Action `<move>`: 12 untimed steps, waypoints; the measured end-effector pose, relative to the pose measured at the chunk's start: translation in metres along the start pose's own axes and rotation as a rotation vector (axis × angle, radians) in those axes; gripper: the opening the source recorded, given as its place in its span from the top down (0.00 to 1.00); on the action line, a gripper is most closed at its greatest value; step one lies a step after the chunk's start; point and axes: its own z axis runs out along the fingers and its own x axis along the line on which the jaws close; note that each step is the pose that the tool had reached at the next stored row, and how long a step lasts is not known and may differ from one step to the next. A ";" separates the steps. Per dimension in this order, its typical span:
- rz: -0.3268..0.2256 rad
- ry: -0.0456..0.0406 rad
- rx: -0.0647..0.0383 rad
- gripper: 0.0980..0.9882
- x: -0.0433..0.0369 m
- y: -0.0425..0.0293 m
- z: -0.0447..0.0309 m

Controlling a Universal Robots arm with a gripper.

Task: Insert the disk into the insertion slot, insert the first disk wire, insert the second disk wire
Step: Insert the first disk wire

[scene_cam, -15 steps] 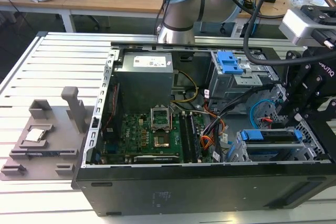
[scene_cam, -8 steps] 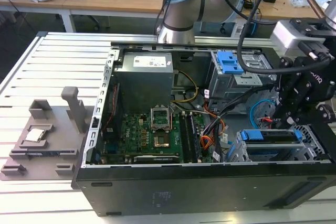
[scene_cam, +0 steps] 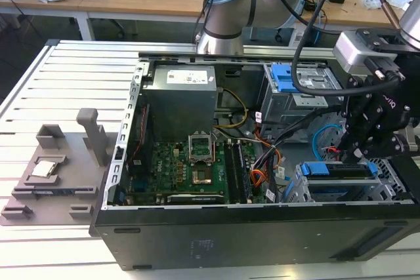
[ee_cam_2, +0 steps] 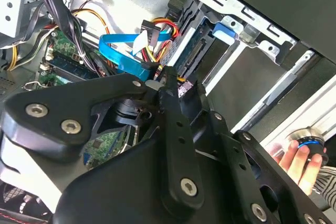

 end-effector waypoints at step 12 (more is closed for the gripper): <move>0.000 0.0000 -0.002 0.91 -0.0001 -0.0086 0.0000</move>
